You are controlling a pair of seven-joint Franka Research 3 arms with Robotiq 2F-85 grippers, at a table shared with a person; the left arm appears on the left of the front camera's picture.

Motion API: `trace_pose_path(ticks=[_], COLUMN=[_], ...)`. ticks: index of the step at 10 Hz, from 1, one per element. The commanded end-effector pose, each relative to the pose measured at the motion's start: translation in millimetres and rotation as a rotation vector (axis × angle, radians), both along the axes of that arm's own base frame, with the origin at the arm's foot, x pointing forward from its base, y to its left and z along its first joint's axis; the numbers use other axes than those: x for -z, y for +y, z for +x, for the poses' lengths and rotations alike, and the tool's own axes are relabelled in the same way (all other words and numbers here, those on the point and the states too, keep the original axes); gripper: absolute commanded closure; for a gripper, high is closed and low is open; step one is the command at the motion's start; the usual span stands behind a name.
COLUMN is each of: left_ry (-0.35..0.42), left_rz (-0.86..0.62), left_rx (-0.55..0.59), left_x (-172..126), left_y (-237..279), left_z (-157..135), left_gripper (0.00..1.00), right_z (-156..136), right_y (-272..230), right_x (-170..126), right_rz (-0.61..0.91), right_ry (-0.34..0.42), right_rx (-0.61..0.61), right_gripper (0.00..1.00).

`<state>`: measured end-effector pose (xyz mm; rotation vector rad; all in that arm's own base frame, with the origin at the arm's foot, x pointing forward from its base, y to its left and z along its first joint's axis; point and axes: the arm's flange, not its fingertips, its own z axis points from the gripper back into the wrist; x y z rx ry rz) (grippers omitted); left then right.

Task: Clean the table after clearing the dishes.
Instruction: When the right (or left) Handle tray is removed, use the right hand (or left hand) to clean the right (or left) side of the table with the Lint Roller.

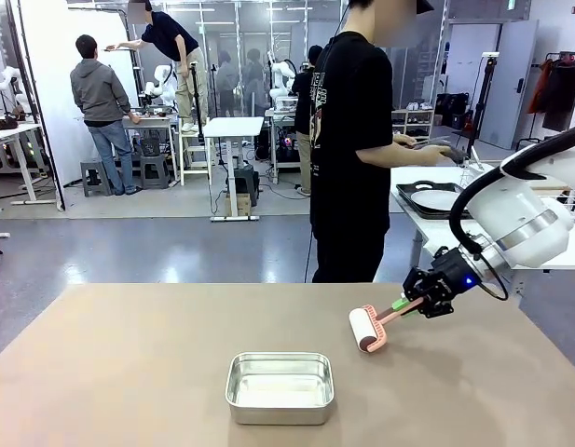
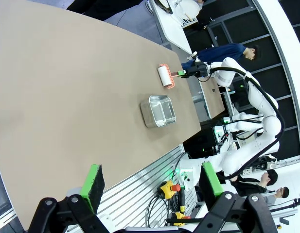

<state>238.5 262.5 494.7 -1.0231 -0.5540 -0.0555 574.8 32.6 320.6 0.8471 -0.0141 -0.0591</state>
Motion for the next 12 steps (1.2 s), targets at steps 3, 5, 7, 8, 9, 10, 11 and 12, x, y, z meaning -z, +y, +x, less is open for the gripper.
trace_pose_path(ticks=[3,5,7,8,9,10,11,12], left_ry=[-0.02,-0.02,-0.02,-0.02,-0.02,-0.02,-0.02,-0.02], left_rz=[-0.014,-0.014,-0.014,-0.014,-0.014,-0.014,-0.014,-0.014], left_rx=[0.001,0.001,0.001,0.001,0.001,0.001,0.001,0.001], left_x=[-2,-2,-2,-2,-2,-2,-2,-2], left_y=[1,1,1,1,1,1,1,1], left_z=[-2,-2,-2,-2,-2,-2,-2,-2], left_gripper=[0.0,0.0,0.0,0.0,0.0,0.0,0.0,0.0], right_z=[-6,-16,-24,-28,-31,-34,-35,-36], right_y=[-44,-63,-79,-87,-95,-106,-115,-125], right_x=[12,14,18,20,20,19,17,15], right_rz=[-0.188,-0.186,-0.228,-0.272,-0.315,-0.352,-0.384,-0.402], right_ry=[-0.017,-0.026,-0.026,-0.032,-0.036,-0.041,-0.038,-0.038], right_rx=[0.042,0.08,0.125,0.158,0.191,0.219,0.243,0.261], right_gripper=[0.78,0.78,0.78,0.78,0.78,0.78,0.78,0.78])
